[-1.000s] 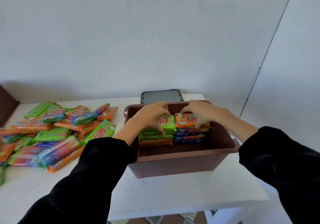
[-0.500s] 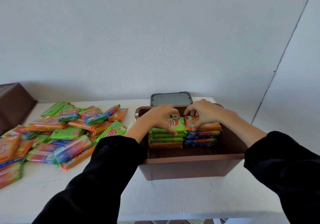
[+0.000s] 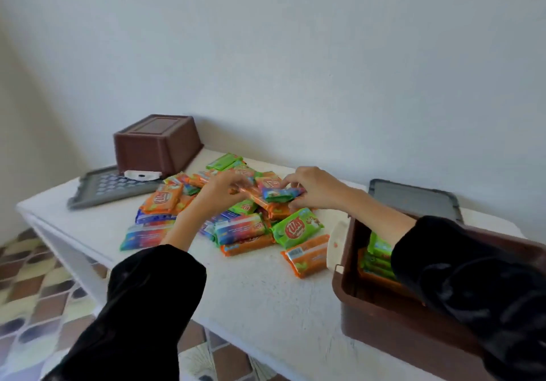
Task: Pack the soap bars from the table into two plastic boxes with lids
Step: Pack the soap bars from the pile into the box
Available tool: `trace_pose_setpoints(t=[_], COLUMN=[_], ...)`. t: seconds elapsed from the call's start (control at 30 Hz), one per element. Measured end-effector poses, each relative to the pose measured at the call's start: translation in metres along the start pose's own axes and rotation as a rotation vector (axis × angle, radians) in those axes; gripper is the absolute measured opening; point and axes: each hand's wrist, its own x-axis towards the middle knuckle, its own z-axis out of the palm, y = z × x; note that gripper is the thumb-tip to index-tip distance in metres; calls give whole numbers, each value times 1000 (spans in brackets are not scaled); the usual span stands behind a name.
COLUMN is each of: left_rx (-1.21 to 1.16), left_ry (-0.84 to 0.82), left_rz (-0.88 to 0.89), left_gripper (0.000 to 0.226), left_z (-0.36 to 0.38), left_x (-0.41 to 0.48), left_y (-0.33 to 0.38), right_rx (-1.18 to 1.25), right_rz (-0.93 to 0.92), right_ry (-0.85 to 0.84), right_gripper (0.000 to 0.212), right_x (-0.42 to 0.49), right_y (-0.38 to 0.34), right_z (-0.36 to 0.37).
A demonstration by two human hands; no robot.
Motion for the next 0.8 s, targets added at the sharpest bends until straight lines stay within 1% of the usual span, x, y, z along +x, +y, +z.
trace_pose_setpoints(t=[0.07,0.13,0.2,0.27,0.3,0.37,0.43,0.5,0.67,0.8], left_rx=[54,108,131,181,207,265,313,349,492,567], left_ry=[52,48,-3,-77,-119,-175,-186,-209,-324,-275], left_rz=[-129,-274,-417,-558,-592,-600,-589,-568,-566,-557], left_gripper=[32,50,68,75,77,78,71,68,68,71], left_z=[-10,-16,-18,-19,-20,-22,-25,-27,-34,-29], left_x=[-20,-41,-58,-69,-73,-75,-76,-76,-68,-71], left_y=[-40,-78,-111,-136,-145,-157,-161,-163,-154,-149], right_rx=[-13,-46,-58,-58,-55,-24,25,39,44,47], right_rz=[-91,-169,-222,-253,-256,-235,-212,-214,-214,-219], right_ry=[-54,-111,-183,-267,-311,-399,-449,-453,-430,-413], right_gripper=[51,54,59,70,75,80,79,77,77,77], right_x=[31,56,76,89,94,99,99,101,105,103], right_y=[-19,-35,-48,-53,-52,-47,-40,-36,-38,-37], right_z=[20,42,61,79,86,98,105,107,105,105])
